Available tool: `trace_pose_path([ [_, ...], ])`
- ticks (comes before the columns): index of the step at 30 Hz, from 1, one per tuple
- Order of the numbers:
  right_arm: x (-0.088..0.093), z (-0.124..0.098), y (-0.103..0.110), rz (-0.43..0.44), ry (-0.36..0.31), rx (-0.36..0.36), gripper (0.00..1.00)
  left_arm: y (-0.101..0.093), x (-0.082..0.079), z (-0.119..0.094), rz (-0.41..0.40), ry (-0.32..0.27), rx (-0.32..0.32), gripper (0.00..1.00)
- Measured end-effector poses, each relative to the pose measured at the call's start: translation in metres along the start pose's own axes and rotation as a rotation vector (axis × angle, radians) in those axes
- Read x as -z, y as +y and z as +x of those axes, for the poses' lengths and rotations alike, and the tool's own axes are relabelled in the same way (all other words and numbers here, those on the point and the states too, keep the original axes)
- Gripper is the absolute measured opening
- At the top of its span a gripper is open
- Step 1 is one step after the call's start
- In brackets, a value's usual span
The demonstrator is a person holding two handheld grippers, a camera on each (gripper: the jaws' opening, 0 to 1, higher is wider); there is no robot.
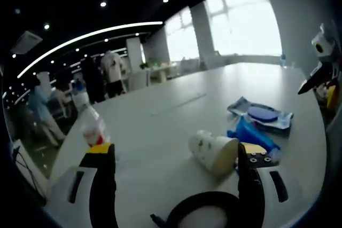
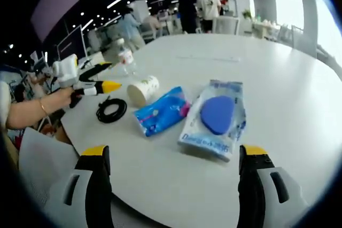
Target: Arrange the tabletop items into an orderly group along one side of the table until the central work area is clear of visible clutter.
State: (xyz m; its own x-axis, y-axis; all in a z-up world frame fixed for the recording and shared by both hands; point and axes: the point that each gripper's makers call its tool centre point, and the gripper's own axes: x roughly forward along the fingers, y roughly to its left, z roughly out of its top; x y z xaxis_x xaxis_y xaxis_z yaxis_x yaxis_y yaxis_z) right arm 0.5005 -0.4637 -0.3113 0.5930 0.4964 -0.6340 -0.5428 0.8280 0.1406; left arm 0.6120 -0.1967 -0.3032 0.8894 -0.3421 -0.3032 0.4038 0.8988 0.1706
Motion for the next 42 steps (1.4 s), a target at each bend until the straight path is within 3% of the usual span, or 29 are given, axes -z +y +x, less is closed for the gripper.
trace_pose_path([
  [6, -0.01, -0.001, 0.002, -0.026, -0.048, -0.003, 1.0, -0.007, 0.011, 0.007, 0.013, 0.035, 0.01, 0.82],
  [10, -0.017, -0.002, 0.003, -0.028, -0.081, -0.003, 1.0, -0.011, 0.019, 0.012, -0.006, 0.067, 0.016, 0.71],
  [18, -0.013, 0.0, 0.002, -0.047, -0.054, 0.004, 1.0, -0.024, 0.037, 0.021, -0.026, 0.137, 0.047, 0.62],
  [26, -0.014, 0.0, 0.003, -0.064, -0.061, 0.005, 1.0, -0.031, 0.043, 0.028, -0.049, 0.156, 0.059, 0.52],
  [31, -0.014, 0.001, 0.003, -0.095, -0.056, 0.014, 1.0, -0.033, 0.049, 0.031, -0.094, 0.174, 0.055, 0.41],
  [35, -0.02, 0.0, 0.008, -0.07, -0.085, -0.015, 1.0, -0.035, 0.051, 0.031, -0.11, 0.186, 0.056, 0.34],
  [40, -0.022, 0.0, 0.01, -0.045, -0.104, -0.03, 1.0, -0.033, 0.056, 0.033, -0.059, 0.2, 0.048, 0.21],
  [42, -0.023, 0.0, 0.011, -0.042, -0.105, -0.032, 1.0, -0.033, 0.058, 0.033, -0.072, 0.211, 0.053, 0.16],
])
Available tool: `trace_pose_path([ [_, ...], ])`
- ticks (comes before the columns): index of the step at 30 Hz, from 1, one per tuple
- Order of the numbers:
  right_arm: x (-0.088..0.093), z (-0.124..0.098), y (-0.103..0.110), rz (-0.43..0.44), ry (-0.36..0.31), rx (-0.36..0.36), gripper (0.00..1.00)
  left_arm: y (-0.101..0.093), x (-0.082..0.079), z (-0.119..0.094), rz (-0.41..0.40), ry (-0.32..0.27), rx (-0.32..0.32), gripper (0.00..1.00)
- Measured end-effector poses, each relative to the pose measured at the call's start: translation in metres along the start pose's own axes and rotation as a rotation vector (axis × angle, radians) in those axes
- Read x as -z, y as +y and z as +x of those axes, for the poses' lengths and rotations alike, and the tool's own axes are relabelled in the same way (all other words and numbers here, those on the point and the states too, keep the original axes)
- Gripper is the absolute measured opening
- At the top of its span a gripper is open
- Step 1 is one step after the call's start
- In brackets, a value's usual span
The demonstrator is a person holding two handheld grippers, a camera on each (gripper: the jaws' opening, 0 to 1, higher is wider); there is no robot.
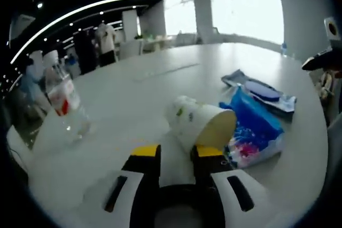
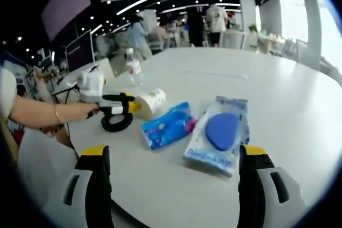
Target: Arrange the tabletop items into an orderly group along one side of the table until the central work area is clear of visible clutter.
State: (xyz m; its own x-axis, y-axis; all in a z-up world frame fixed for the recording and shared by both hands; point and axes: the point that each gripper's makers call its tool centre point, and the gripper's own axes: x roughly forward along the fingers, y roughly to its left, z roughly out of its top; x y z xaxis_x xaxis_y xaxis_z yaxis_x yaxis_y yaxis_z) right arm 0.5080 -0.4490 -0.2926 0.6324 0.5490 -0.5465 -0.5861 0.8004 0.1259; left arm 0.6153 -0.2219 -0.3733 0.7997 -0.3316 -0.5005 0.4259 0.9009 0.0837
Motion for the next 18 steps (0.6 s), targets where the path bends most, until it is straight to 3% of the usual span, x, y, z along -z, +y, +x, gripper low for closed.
trace_pose_path([
  [3, 0.0, 0.0, 0.001, -0.005, 0.001, -0.001, 1.0, 0.008, 0.002, -0.001, 0.01, 0.01, -0.035, 0.01],
  [18, -0.001, 0.002, 0.003, -0.016, -0.003, -0.01, 1.0, 0.019, -0.009, -0.011, -0.019, -0.009, -0.024, 0.0],
])
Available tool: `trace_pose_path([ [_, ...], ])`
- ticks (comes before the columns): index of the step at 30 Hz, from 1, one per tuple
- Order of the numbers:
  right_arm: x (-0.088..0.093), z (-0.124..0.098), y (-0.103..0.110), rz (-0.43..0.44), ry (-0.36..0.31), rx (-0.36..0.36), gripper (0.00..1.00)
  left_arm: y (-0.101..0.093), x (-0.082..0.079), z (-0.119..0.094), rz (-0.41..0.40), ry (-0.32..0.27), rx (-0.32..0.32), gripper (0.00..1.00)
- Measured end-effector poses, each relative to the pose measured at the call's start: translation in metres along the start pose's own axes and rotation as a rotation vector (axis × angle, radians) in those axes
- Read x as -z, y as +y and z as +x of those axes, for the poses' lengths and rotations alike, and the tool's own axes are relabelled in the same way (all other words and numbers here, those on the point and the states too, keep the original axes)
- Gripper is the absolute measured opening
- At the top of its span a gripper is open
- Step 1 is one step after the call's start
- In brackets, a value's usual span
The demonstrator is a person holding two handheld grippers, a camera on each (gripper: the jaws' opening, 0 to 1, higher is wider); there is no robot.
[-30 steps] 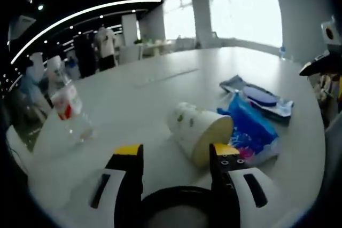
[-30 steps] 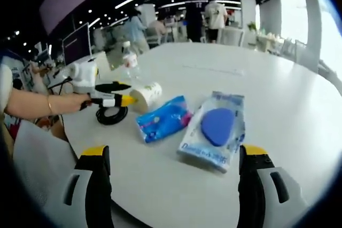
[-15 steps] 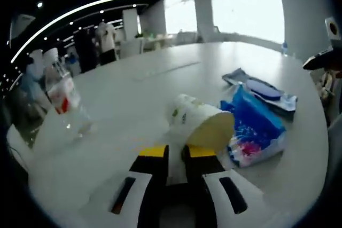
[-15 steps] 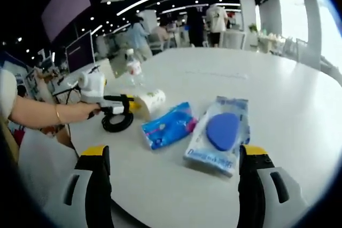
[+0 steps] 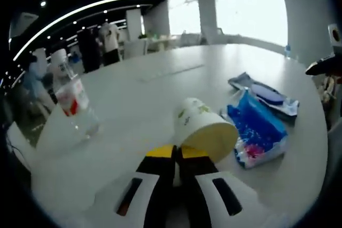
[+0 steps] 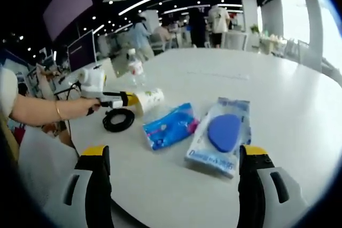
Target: Arrange the tabletop items into an orderly group along one side of the table until the central work area is clear of visible clutter.
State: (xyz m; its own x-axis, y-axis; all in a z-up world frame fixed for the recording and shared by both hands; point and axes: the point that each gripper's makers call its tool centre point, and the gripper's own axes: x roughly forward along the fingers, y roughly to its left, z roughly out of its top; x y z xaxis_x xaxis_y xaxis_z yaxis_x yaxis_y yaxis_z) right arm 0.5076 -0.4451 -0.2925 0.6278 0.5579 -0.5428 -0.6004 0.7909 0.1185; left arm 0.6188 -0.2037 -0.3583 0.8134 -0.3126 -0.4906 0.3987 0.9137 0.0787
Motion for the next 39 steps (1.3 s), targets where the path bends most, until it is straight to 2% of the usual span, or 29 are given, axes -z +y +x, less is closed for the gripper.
trace_pose_path([
  [8, -0.002, 0.001, 0.003, -0.011, -0.006, -0.016, 1.0, -0.002, -0.012, -0.014, 0.029, 0.012, 0.051, 0.0],
  [14, -0.003, 0.003, 0.009, -0.033, -0.005, -0.038, 1.0, -0.012, -0.025, -0.029, 0.021, -0.009, 0.124, 0.0],
  [16, -0.004, 0.003, 0.012, -0.044, -0.004, -0.047, 1.0, -0.02, -0.028, -0.035, 0.042, -0.004, 0.163, 0.0],
  [18, -0.003, 0.003, 0.013, -0.05, -0.001, -0.055, 1.0, -0.022, -0.031, -0.037, 0.056, -0.008, 0.168, 0.0],
  [19, -0.003, 0.004, 0.014, -0.053, 0.0, -0.059, 1.0, -0.029, -0.033, -0.041, 0.068, -0.001, 0.202, 0.0],
  [22, -0.003, 0.004, 0.017, -0.064, 0.005, -0.068, 1.0, -0.034, -0.04, -0.045, 0.082, -0.017, 0.24, 0.0],
  [25, -0.003, 0.005, 0.02, -0.073, 0.004, -0.08, 1.0, -0.045, -0.042, -0.05, 0.133, -0.001, 0.288, 0.0],
  [28, -0.003, 0.005, 0.024, -0.084, 0.007, -0.096, 0.99, -0.055, -0.044, -0.054, 0.132, 0.004, 0.327, 0.0],
  [31, -0.003, 0.006, 0.027, -0.102, 0.004, -0.106, 0.99, -0.065, -0.043, -0.058, 0.179, 0.023, 0.353, 0.0],
  [35, -0.003, 0.006, 0.03, -0.117, 0.0, -0.118, 0.99, -0.08, -0.046, -0.064, 0.167, 0.023, 0.414, 0.0],
  [39, -0.002, 0.006, 0.033, -0.133, 0.002, -0.129, 0.99, -0.091, -0.048, -0.071, 0.197, 0.037, 0.454, 0.0],
])
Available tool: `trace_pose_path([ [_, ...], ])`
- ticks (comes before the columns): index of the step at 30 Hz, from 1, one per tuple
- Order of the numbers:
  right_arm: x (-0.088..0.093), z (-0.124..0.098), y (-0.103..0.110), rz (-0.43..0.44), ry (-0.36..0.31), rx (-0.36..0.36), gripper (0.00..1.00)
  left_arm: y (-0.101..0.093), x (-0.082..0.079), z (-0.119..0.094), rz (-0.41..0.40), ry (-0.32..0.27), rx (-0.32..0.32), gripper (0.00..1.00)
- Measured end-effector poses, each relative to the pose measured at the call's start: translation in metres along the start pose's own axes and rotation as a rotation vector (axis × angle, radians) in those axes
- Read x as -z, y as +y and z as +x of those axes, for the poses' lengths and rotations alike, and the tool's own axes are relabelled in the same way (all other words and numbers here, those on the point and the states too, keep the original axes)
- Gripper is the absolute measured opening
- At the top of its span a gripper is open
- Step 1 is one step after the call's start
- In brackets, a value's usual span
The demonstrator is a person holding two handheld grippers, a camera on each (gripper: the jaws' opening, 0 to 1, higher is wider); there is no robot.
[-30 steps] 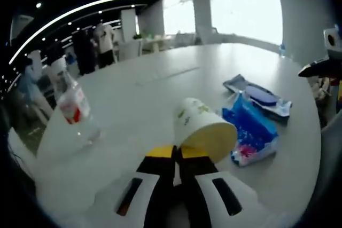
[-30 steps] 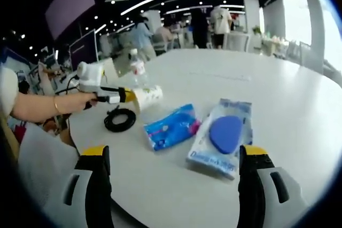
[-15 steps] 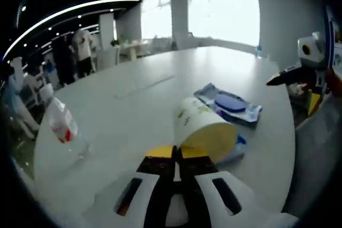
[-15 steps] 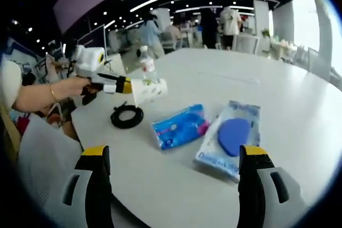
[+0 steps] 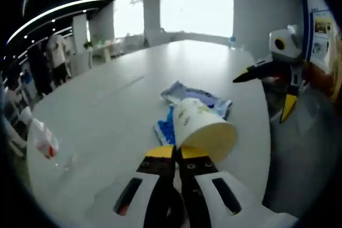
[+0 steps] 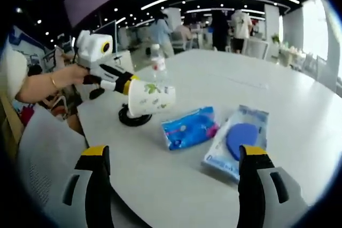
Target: Arrange the tabletop items into an orderly group along one side of the table until the central work area is clear of visible clutter.
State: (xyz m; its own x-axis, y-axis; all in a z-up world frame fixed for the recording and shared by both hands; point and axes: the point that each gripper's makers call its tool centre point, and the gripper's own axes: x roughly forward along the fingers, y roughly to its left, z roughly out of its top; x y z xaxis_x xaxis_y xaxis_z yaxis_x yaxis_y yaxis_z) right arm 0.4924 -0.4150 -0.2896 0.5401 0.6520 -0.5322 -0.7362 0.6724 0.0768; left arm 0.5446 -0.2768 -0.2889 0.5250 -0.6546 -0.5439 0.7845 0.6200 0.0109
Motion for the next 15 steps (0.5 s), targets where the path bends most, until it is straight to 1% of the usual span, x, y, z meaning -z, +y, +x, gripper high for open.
trace_pose_path([
  [4, -0.001, 0.001, 0.006, -0.03, 0.001, -0.023, 0.99, -0.01, -0.002, -0.002, 0.02, 0.018, 0.042, 0.0],
  [8, -0.005, 0.002, 0.012, -0.048, -0.016, -0.048, 0.99, -0.015, -0.002, -0.003, 0.052, 0.036, 0.065, 0.0],
  [11, -0.008, 0.001, 0.013, -0.107, -0.028, -0.042, 0.97, -0.021, -0.005, -0.003, 0.065, 0.038, 0.088, 0.0],
  [13, -0.011, 0.0, 0.016, -0.121, -0.044, -0.051, 0.97, -0.026, -0.007, -0.004, 0.094, 0.048, 0.102, 0.0],
  [15, -0.014, 0.001, 0.02, -0.128, -0.052, -0.066, 0.97, -0.032, -0.008, -0.003, 0.1, 0.054, 0.124, 0.0],
])
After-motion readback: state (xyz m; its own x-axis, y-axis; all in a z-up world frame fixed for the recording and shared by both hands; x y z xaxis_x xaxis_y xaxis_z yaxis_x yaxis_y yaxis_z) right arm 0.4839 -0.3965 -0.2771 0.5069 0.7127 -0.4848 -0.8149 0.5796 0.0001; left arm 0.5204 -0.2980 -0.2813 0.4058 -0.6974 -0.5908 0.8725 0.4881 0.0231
